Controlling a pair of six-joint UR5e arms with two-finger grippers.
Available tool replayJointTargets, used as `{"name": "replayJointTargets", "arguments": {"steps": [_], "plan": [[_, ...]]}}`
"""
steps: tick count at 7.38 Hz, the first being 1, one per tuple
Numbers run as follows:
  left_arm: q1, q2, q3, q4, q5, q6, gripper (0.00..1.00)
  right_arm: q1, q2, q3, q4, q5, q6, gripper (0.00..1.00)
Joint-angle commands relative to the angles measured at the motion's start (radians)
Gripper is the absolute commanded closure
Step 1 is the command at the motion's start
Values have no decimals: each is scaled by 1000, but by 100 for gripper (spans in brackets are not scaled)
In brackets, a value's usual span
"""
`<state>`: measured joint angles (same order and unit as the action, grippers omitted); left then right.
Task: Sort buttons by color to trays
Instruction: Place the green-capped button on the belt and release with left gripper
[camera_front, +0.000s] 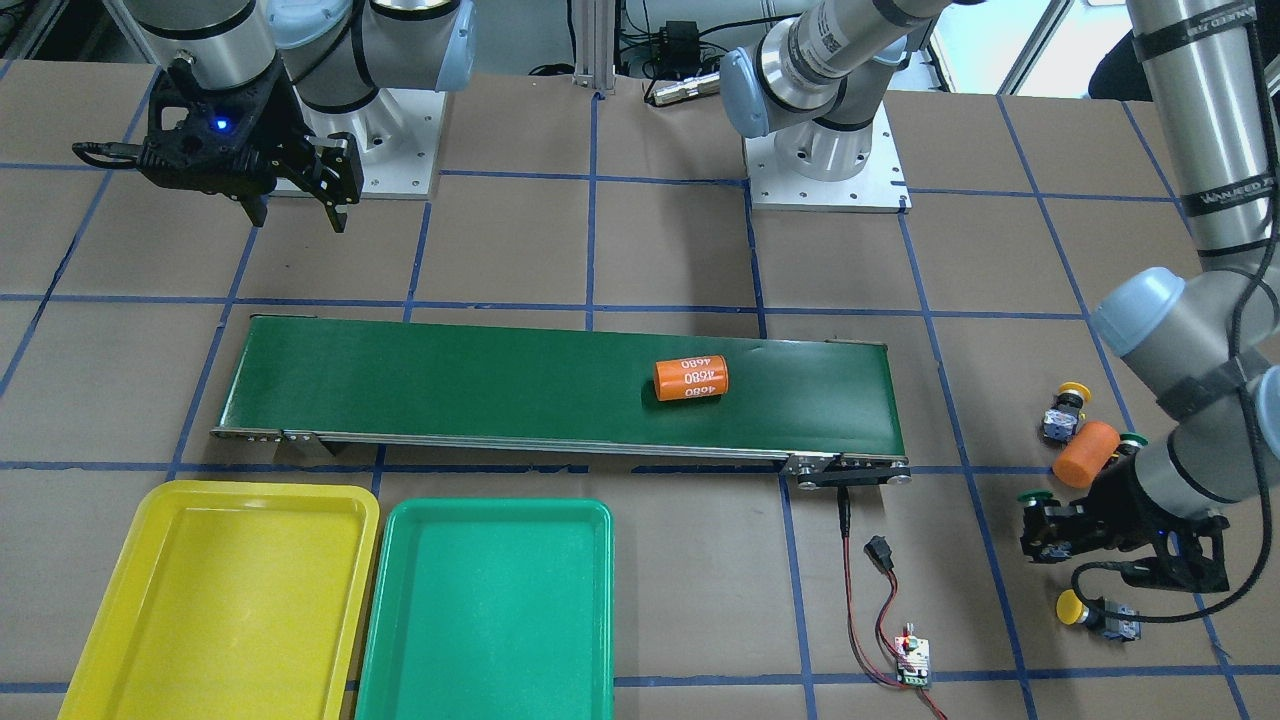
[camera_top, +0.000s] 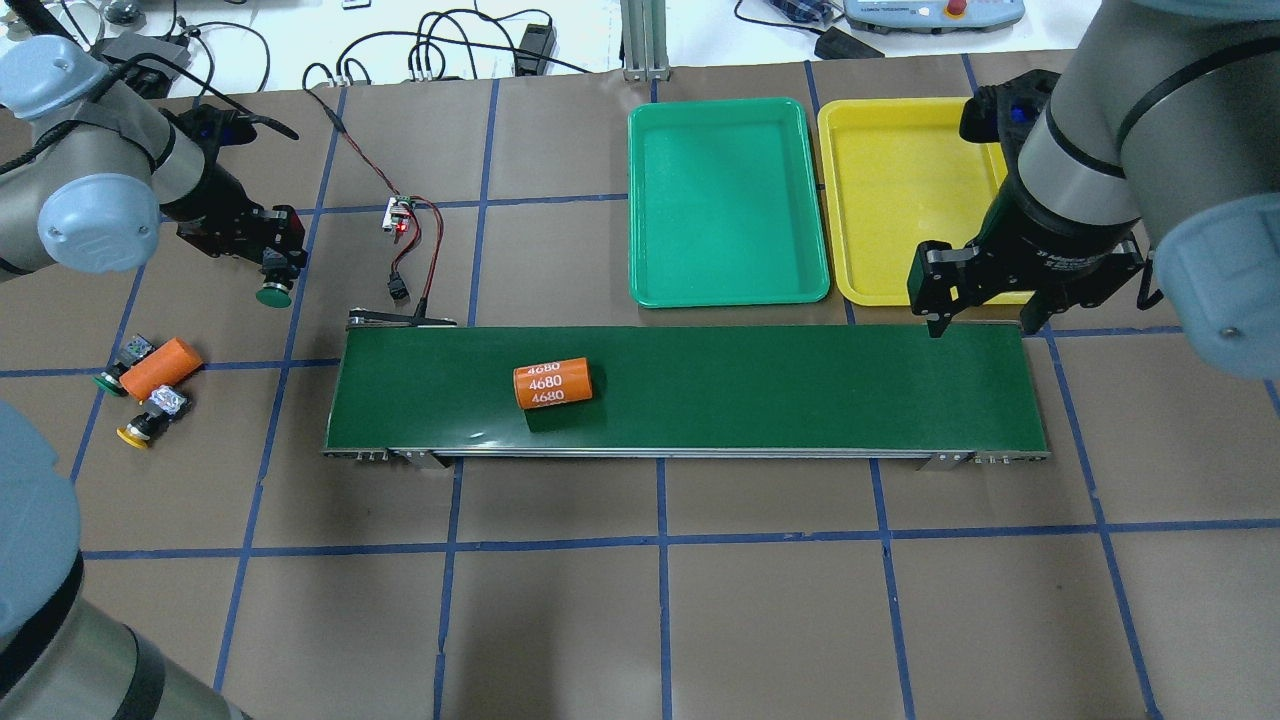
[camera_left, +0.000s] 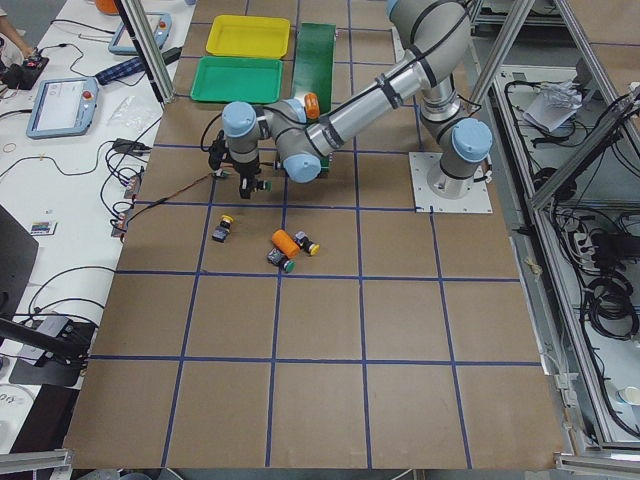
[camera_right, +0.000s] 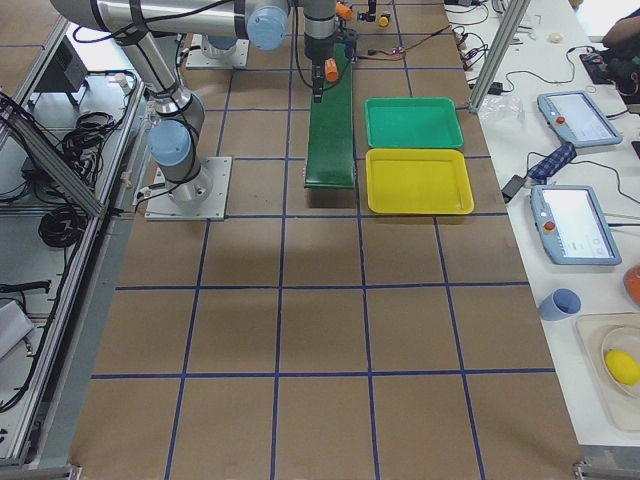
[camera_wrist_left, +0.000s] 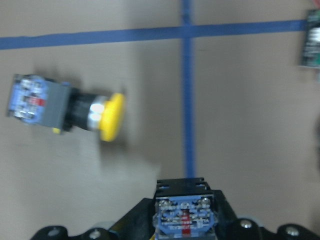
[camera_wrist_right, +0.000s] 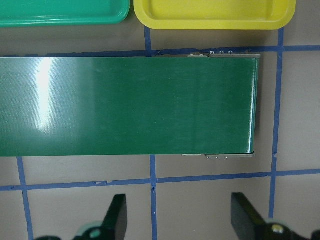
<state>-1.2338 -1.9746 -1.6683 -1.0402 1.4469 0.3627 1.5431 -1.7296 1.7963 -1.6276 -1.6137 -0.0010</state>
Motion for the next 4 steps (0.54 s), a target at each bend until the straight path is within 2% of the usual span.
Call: {"name": "replayJointTargets", "arguments": {"steps": [1,2,4], "plan": [[-134,149,-141,-20,3,-152,100,0,-2,0,0,0,-1,22],[-151,195,-221,-9,-5,-186,100,0,-2,0,0,0,-1,22],[-173,247,-278,-12,-8,-235,100,0,-2,2,8,-2,0,22]]}}
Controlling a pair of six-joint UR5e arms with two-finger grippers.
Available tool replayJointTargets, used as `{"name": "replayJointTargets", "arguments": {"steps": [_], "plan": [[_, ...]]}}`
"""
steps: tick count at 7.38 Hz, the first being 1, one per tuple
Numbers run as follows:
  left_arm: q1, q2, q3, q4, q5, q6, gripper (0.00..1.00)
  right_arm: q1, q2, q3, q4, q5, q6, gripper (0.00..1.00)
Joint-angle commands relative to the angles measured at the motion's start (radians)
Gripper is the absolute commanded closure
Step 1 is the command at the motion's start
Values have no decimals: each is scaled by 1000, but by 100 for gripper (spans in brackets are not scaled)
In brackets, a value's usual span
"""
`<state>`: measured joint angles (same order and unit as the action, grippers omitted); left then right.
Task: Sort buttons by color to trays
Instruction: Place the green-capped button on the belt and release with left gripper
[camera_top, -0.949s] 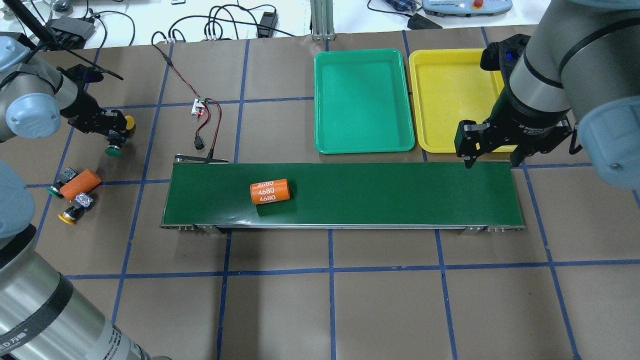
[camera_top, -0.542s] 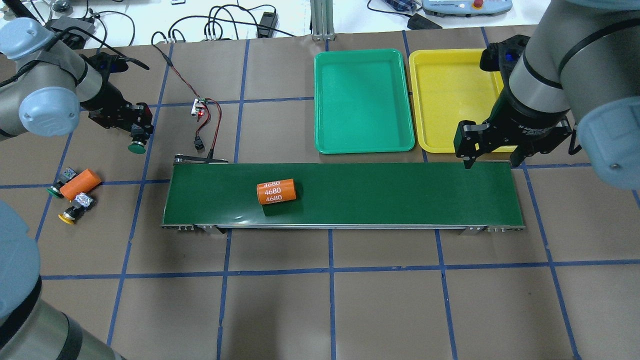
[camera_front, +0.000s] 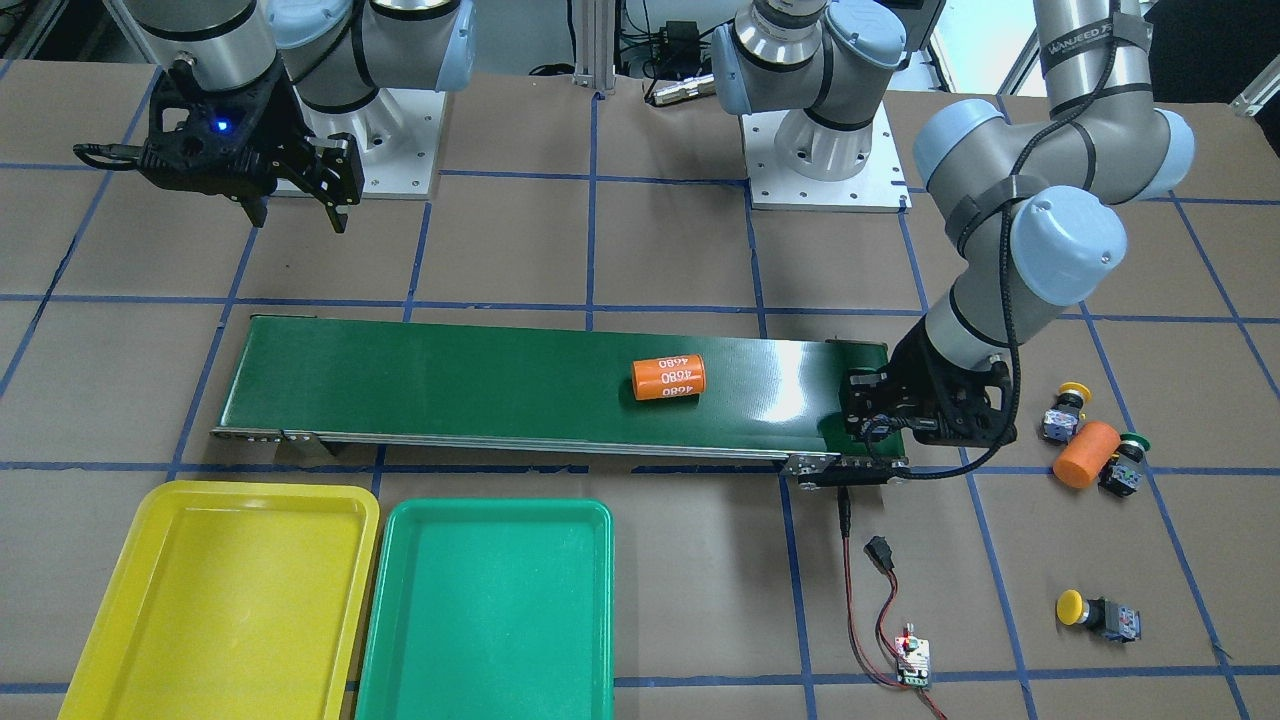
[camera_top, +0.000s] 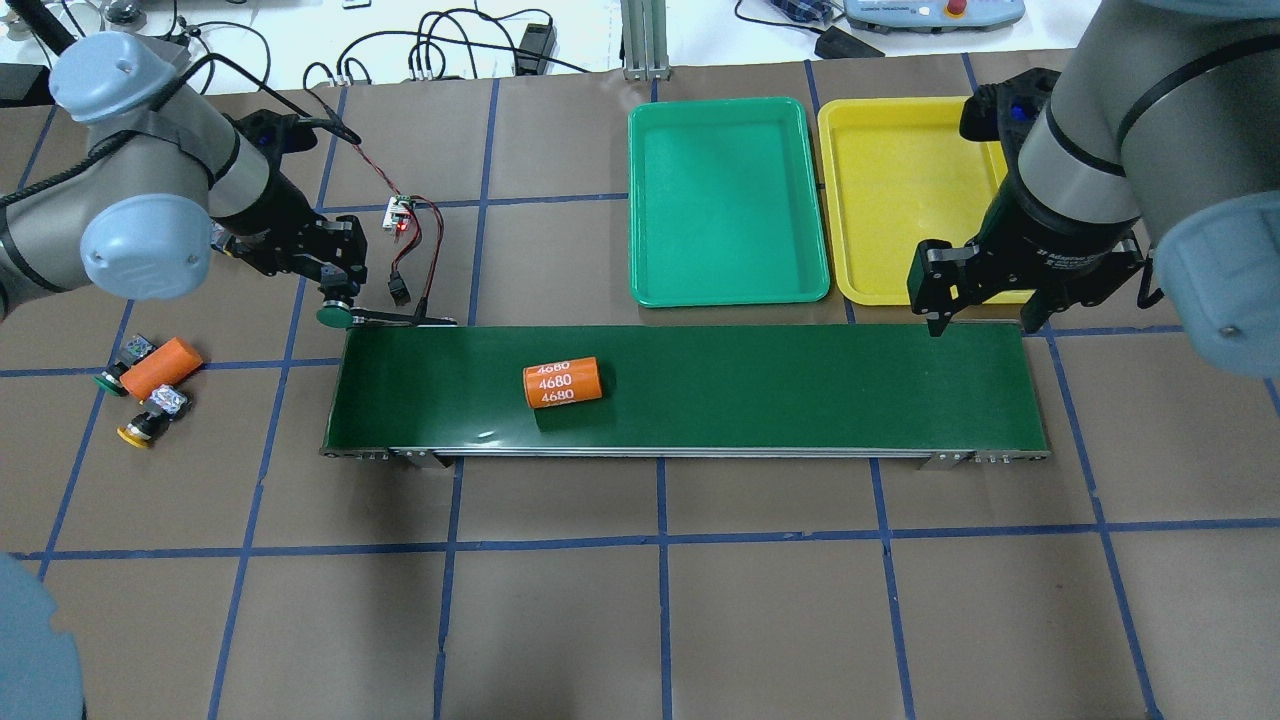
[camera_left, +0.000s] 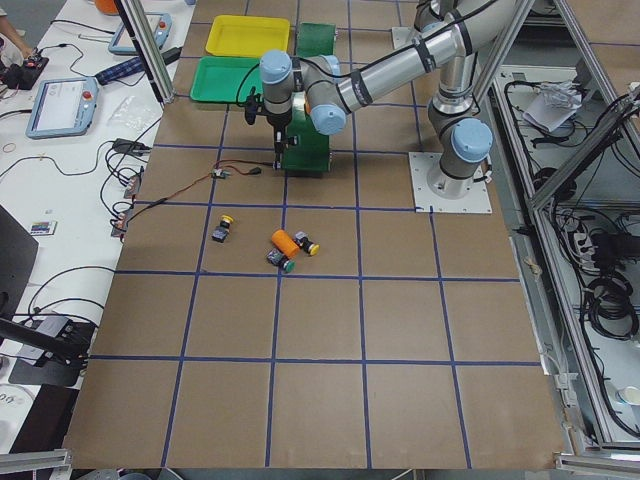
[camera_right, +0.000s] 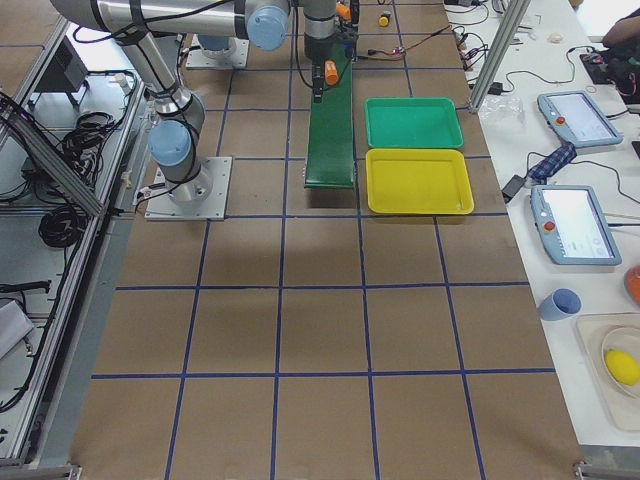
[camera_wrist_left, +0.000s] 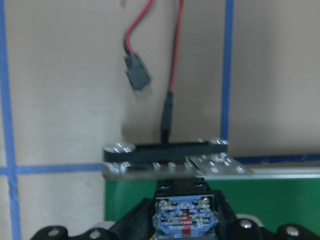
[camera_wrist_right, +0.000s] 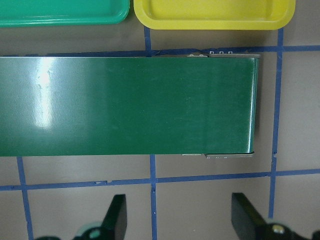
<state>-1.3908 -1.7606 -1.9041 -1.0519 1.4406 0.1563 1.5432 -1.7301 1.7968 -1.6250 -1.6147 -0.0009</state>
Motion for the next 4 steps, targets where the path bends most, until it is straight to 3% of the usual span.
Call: {"name": "replayJointTargets", "arguments": {"steps": [1,2,3,4], "plan": [[-27,39,-74,7,7,-29,100,0,-3,4,7,-1,-1,22],[-30,17,-84,32,9,-46,87,0,-3,9,7,-2,1,22],[-37,3,-87,50,9,-82,87,0,1,10,7,-4,1,22],[-53,4,-89,50,11,-92,52,0,-2,15,7,-4,2,22]]}}
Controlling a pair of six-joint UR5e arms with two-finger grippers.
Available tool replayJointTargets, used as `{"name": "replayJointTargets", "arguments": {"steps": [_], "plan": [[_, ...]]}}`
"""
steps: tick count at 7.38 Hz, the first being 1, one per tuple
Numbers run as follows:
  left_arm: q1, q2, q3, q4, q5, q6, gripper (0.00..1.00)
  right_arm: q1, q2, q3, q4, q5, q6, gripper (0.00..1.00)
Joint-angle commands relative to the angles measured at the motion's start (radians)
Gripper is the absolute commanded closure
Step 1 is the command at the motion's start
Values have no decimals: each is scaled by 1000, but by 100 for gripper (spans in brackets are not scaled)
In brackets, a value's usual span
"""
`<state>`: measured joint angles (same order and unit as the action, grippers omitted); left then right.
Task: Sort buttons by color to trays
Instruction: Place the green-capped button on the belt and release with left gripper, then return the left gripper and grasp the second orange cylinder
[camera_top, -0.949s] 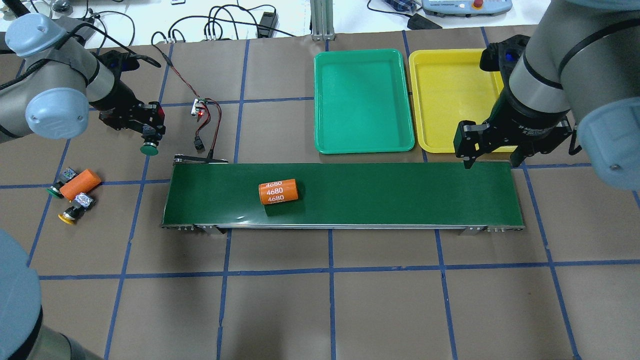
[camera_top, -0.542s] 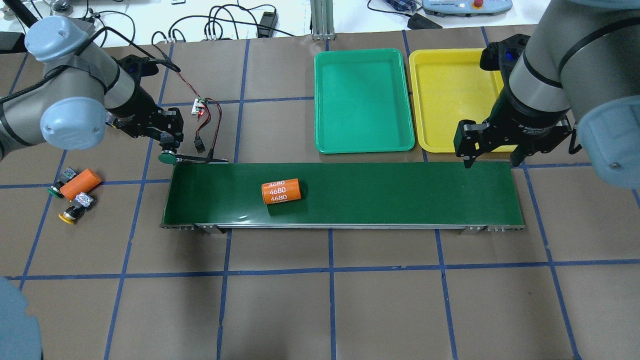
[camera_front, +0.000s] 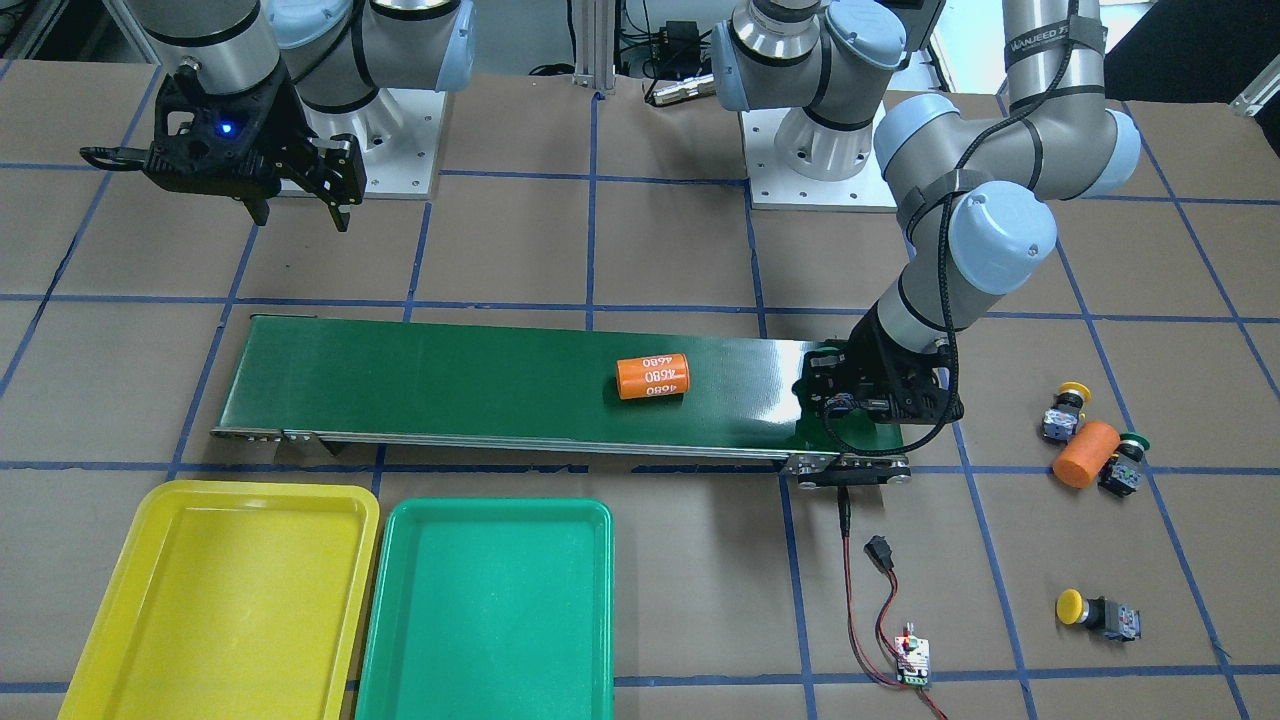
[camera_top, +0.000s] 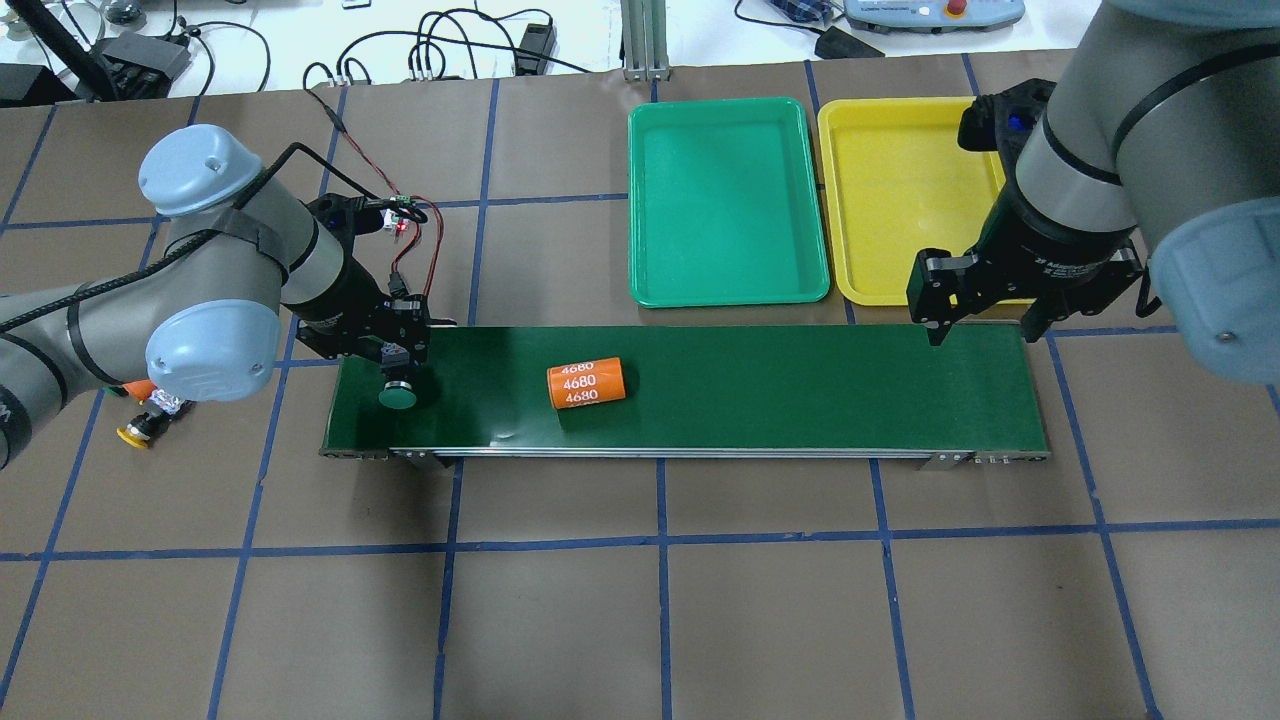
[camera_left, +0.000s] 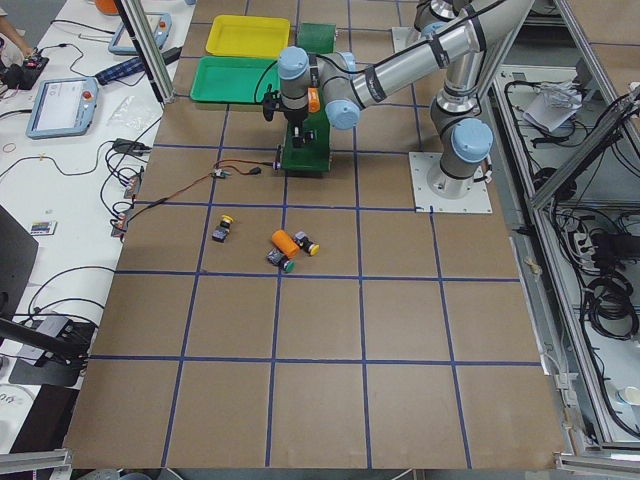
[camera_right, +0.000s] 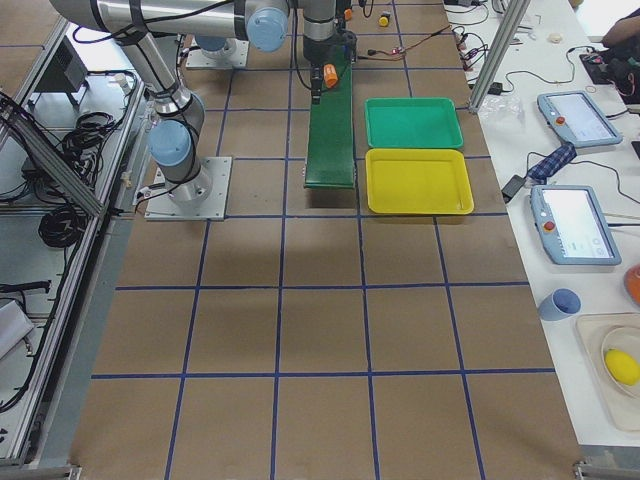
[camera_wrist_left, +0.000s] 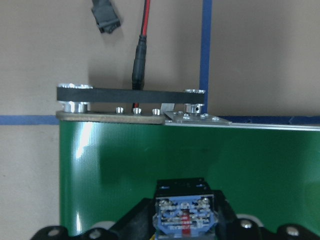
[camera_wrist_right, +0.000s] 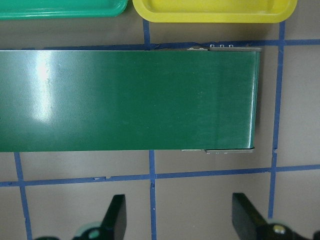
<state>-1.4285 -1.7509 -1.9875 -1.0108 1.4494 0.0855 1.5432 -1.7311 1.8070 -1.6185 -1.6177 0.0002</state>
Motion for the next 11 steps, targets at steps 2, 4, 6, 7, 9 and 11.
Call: {"name": "replayJointTargets", "arguments": {"steps": [2,4,6,7,9,11], "plan": [[-24,-2,15,8,5,-62,0,0,-4,8,-7,1,1,21],[-23,-5,193,-196,5,-78,0,0,-2,9,-9,-1,0,21],[52,-34,367,-372,14,167,0,0,-5,8,-9,1,1,20],[177,-44,333,-364,22,353,0,0,-4,8,-11,1,1,20],[342,-53,271,-341,25,722,0,0,-5,9,-9,-1,1,20],[423,-114,266,-223,136,1034,0,0,-1,8,-14,4,4,20]]}}
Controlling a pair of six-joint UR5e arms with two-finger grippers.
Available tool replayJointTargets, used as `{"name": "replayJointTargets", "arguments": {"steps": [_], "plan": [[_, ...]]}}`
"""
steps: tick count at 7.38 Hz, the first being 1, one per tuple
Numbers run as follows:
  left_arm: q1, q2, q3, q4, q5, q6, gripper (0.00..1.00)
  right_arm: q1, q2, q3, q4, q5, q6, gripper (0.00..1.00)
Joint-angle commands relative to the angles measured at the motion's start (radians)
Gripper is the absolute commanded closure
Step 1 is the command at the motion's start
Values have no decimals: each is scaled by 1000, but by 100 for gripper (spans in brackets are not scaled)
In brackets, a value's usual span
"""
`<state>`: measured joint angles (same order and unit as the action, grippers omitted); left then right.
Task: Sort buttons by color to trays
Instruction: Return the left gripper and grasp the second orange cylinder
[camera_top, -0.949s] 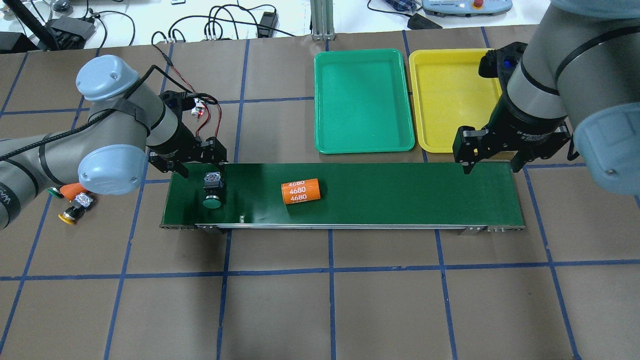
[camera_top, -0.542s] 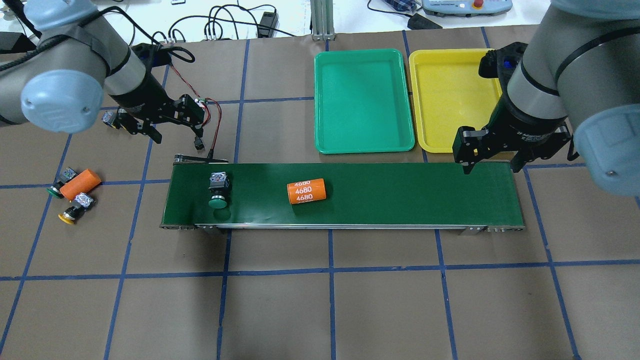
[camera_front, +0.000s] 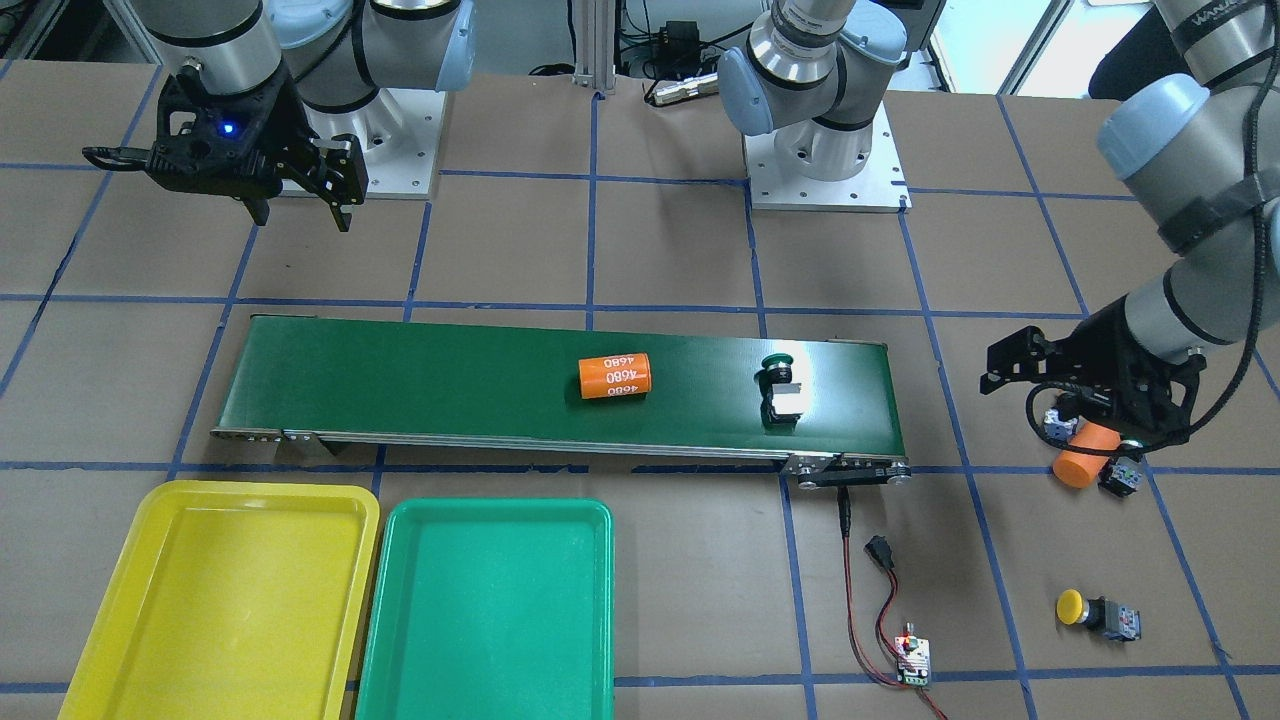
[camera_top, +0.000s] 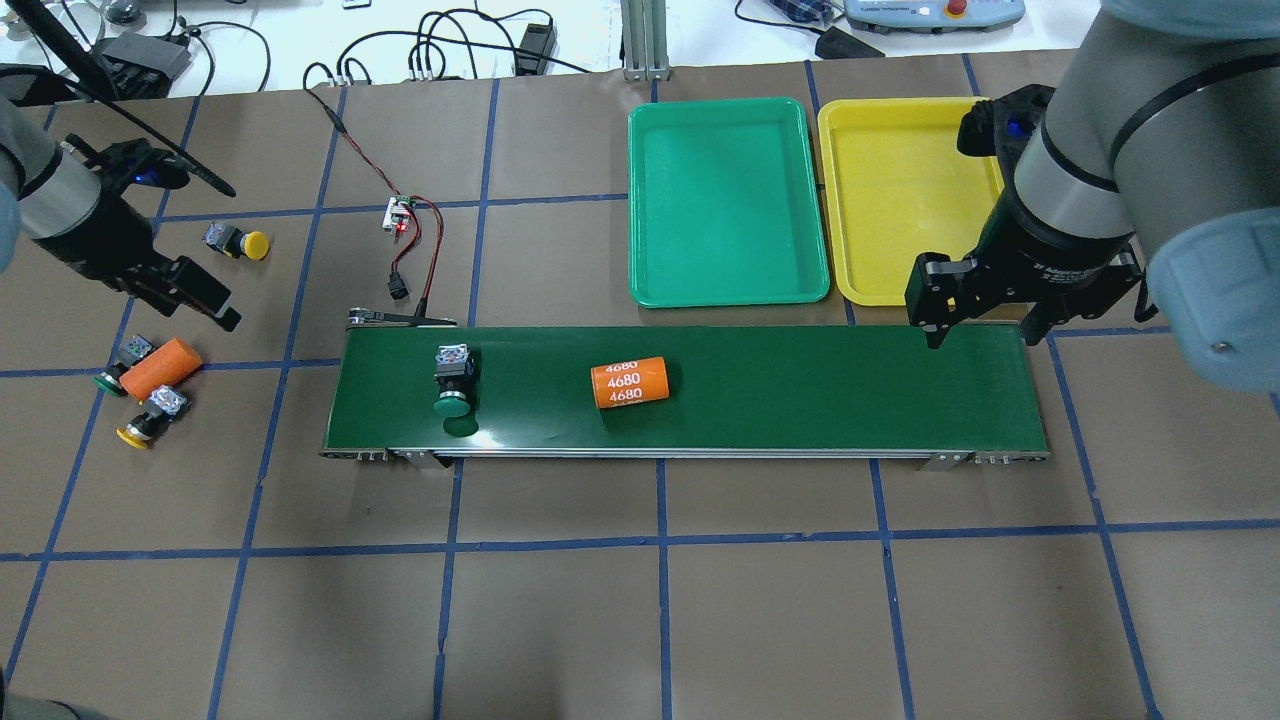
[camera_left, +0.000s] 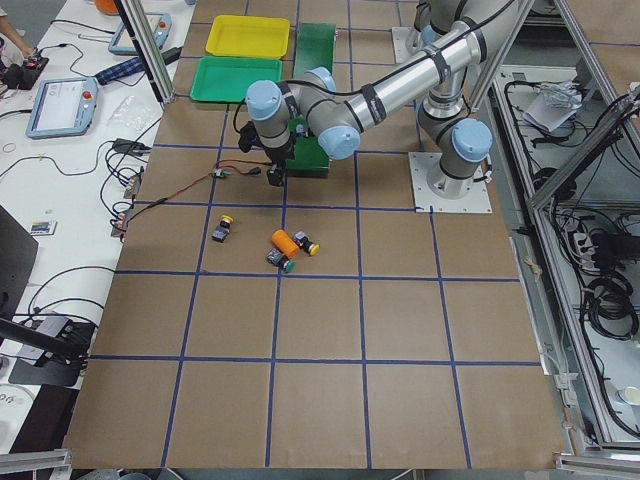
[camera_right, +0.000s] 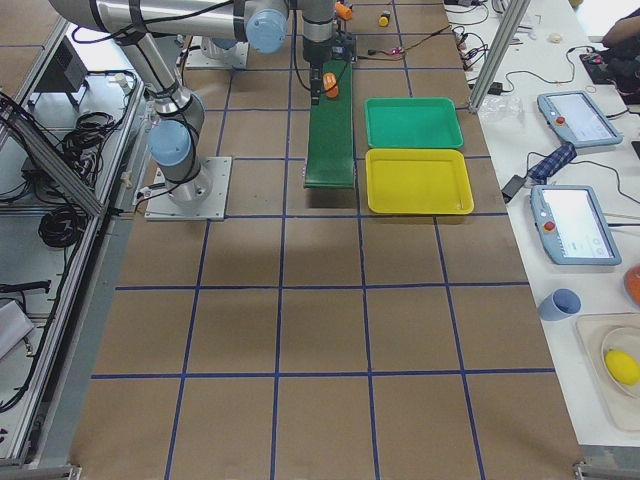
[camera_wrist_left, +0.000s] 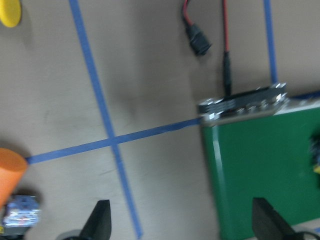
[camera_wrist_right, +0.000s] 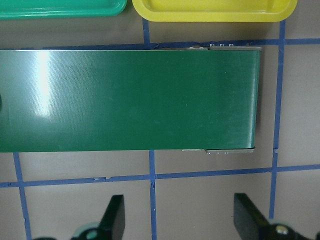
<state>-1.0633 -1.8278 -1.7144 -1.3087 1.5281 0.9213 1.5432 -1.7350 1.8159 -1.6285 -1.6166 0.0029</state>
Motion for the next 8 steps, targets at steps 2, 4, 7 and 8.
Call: {"name": "replayJointTargets", "arguments": {"steps": [2,4,7,8], "plan": [[101,-115,-43,159,57,498,0,0,2,0,-25,4,6,26],[103,-183,-34,284,61,536,0,0,3,0,-25,0,8,25],[106,-244,-5,299,57,513,0,0,2,0,-27,6,9,2],[108,-255,-7,299,57,511,0,0,-3,0,-24,7,9,0]]}}
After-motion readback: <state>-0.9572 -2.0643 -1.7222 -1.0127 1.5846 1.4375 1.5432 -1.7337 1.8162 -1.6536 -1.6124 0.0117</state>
